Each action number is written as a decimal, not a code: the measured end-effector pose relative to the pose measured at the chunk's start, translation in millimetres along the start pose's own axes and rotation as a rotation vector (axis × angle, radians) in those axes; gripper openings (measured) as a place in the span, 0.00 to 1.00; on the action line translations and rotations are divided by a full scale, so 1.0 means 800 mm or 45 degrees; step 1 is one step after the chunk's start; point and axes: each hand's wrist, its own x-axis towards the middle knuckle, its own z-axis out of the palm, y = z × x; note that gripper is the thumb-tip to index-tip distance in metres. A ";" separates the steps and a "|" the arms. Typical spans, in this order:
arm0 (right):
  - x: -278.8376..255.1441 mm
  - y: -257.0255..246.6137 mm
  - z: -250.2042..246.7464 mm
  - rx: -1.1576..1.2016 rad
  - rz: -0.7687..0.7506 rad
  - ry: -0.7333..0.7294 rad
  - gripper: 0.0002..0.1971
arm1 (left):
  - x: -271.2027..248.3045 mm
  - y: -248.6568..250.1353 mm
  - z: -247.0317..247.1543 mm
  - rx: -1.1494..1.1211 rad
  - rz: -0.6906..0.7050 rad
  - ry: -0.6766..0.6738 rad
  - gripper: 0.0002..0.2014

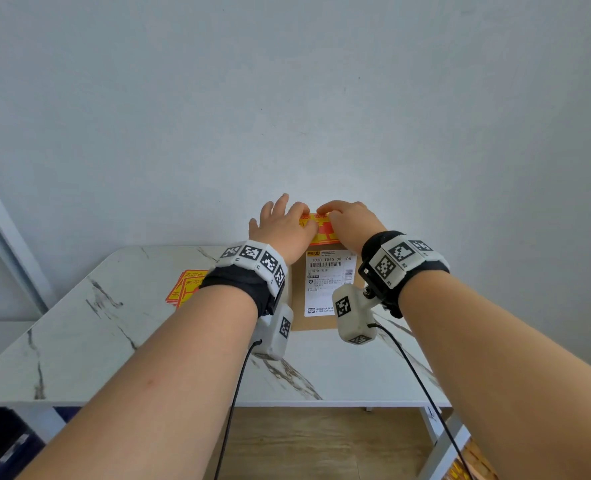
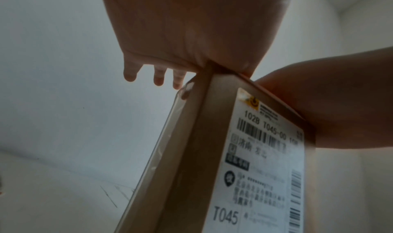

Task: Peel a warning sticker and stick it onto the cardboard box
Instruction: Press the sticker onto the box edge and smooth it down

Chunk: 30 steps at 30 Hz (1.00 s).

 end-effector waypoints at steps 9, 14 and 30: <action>0.005 0.004 -0.002 -0.025 0.037 0.003 0.24 | -0.001 -0.002 0.003 -0.077 -0.054 -0.093 0.24; 0.006 0.006 -0.005 -0.054 0.081 -0.011 0.23 | 0.000 -0.002 0.002 -0.107 -0.086 -0.121 0.26; 0.015 0.025 -0.009 0.117 0.131 0.005 0.14 | -0.005 -0.003 0.012 -0.630 -0.097 -0.049 0.33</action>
